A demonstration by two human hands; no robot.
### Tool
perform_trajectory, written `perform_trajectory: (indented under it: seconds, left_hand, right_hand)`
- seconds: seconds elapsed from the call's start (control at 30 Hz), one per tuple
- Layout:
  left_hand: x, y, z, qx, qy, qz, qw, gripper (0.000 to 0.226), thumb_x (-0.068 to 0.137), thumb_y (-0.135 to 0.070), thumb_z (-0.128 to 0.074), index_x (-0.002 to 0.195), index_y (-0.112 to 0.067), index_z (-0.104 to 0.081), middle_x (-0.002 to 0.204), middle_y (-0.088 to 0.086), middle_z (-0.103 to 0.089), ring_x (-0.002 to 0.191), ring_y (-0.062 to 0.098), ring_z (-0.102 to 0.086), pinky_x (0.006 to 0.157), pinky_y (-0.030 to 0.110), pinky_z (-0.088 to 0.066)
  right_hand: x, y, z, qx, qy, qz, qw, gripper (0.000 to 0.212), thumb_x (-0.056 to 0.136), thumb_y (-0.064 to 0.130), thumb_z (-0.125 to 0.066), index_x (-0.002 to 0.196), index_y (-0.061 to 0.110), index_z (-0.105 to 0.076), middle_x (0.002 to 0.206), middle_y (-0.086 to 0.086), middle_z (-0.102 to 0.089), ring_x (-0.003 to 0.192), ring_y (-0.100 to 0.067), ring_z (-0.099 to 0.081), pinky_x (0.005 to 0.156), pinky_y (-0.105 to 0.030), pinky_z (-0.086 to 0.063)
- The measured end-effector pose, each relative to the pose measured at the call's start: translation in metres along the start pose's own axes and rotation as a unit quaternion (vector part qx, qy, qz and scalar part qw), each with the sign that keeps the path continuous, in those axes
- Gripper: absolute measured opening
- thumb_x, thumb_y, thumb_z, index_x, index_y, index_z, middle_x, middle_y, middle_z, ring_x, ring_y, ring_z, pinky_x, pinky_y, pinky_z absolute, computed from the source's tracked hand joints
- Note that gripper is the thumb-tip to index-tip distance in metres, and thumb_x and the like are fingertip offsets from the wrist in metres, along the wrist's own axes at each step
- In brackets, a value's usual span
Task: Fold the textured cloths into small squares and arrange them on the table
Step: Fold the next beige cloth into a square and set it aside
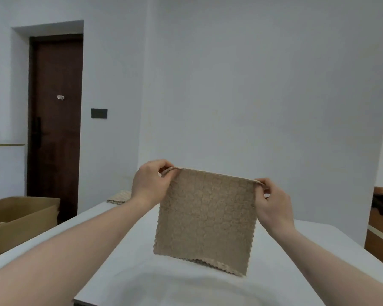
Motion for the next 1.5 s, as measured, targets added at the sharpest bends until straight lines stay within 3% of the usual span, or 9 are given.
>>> perform_trajectory:
  seconds: [0.3, 0.47, 0.6, 0.7, 0.83, 1.1, 1.27, 1.4, 1.5]
  left_hand:
    - [-0.024, -0.025, 0.032, 0.024, 0.088, 0.031, 0.995, 0.041, 0.083, -0.062, -0.072, 0.065, -0.026, -0.063, 0.062, -0.014, -0.060, 0.060, 0.008, -0.055, 0.064, 0.034, -0.052]
    - [-0.047, -0.008, 0.010, 0.098, 0.206, 0.059, 0.972, 0.032, 0.090, -0.055, -0.067, 0.073, -0.028, -0.065, 0.077, -0.011, -0.068, 0.076, 0.010, -0.065, 0.076, 0.039, -0.059]
    - [-0.064, 0.004, -0.011, 0.116, 0.230, 0.075, 0.963, 0.023, 0.094, -0.047, -0.065, 0.079, -0.030, -0.070, 0.087, -0.013, -0.070, 0.080, 0.009, -0.066, 0.070, 0.030, -0.054]
    - [-0.074, 0.016, -0.031, 0.113, 0.249, 0.094, 0.957, 0.012, 0.096, -0.036, -0.065, 0.086, -0.032, -0.073, 0.092, -0.015, -0.070, 0.087, 0.009, -0.066, 0.077, 0.029, -0.052]
    - [-0.080, 0.034, -0.062, 0.094, 0.250, 0.126, 0.955, 0.014, 0.093, -0.031, -0.069, 0.080, -0.032, -0.073, 0.090, -0.014, -0.071, 0.084, 0.010, -0.066, 0.073, 0.025, -0.047]
    - [-0.082, 0.067, -0.111, 0.097, 0.205, 0.199, 0.953, 0.024, 0.090, -0.046, -0.068, 0.074, -0.030, -0.074, 0.079, -0.011, -0.067, 0.083, 0.017, -0.065, 0.067, 0.028, -0.047]
    - [-0.083, 0.075, -0.127, 0.055, 0.199, 0.220, 0.953, 0.026, 0.094, -0.043, -0.064, 0.076, -0.027, -0.072, 0.079, -0.007, -0.072, 0.078, 0.019, -0.068, 0.077, 0.036, -0.059]
    - [-0.087, 0.081, -0.124, -0.022, 0.199, 0.254, 0.946, 0.007, 0.088, -0.034, -0.065, 0.086, -0.033, -0.072, 0.089, -0.006, -0.075, 0.085, 0.019, -0.072, 0.078, 0.044, -0.063]
    - [-0.092, 0.074, -0.114, -0.063, 0.209, 0.275, 0.936, 0.014, 0.093, -0.027, -0.058, 0.096, -0.028, -0.072, 0.099, 0.000, -0.073, 0.091, 0.022, -0.071, 0.079, 0.046, -0.063]
  right_hand:
    - [-0.026, 0.020, 0.042, -0.017, 0.002, -0.012, 1.000, 0.021, 0.102, 0.022, -0.052, 0.086, 0.025, -0.065, 0.071, 0.002, -0.066, 0.070, -0.018, -0.062, 0.064, -0.035, -0.046]
    - [-0.045, -0.005, 0.039, -0.069, 0.054, -0.050, 0.995, 0.024, 0.100, 0.023, -0.052, 0.080, 0.024, -0.065, 0.064, 0.000, -0.063, 0.063, -0.021, -0.060, 0.060, -0.034, -0.046]
    - [-0.058, -0.036, 0.029, -0.112, 0.072, -0.083, 0.988, 0.026, 0.099, 0.026, -0.052, 0.076, 0.022, -0.064, 0.061, 0.002, -0.063, 0.060, -0.019, -0.061, 0.060, -0.036, -0.050]
    - [-0.064, -0.060, 0.023, -0.126, 0.075, -0.109, 0.983, 0.025, 0.097, 0.028, -0.053, 0.077, 0.022, -0.065, 0.069, 0.005, -0.067, 0.067, -0.017, -0.063, 0.062, -0.035, -0.049]
    - [-0.065, -0.092, 0.011, -0.106, 0.095, -0.152, 0.978, 0.023, 0.096, 0.028, -0.055, 0.078, 0.022, -0.067, 0.073, 0.005, -0.068, 0.067, -0.016, -0.061, 0.059, -0.031, -0.046]
    - [-0.046, -0.139, -0.012, -0.103, 0.092, -0.182, 0.974, 0.019, 0.094, 0.027, -0.059, 0.079, 0.025, -0.071, 0.077, 0.004, -0.072, 0.078, -0.020, -0.067, 0.068, -0.033, -0.049]
    - [-0.037, -0.151, -0.024, -0.078, 0.074, -0.165, 0.980, 0.015, 0.095, 0.026, -0.061, 0.086, 0.029, -0.073, 0.089, 0.010, -0.073, 0.086, -0.016, -0.070, 0.084, -0.038, -0.056]
    - [-0.042, -0.149, -0.023, -0.051, 0.067, -0.162, 0.983, 0.018, 0.095, 0.021, -0.059, 0.089, 0.030, -0.073, 0.092, 0.012, -0.074, 0.083, -0.010, -0.071, 0.078, -0.034, -0.056]
    - [-0.050, -0.140, -0.016, -0.046, 0.081, -0.160, 0.983, 0.020, 0.094, 0.015, -0.058, 0.089, 0.027, -0.073, 0.089, 0.012, -0.073, 0.085, -0.006, -0.068, 0.065, -0.023, -0.048]
Point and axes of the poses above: each hand's wrist, its own x-axis towards the middle knuckle, its own z-axis out of the back of the hand, y = z × x, the point moved 3 cm from there along x, towards the middle knuckle
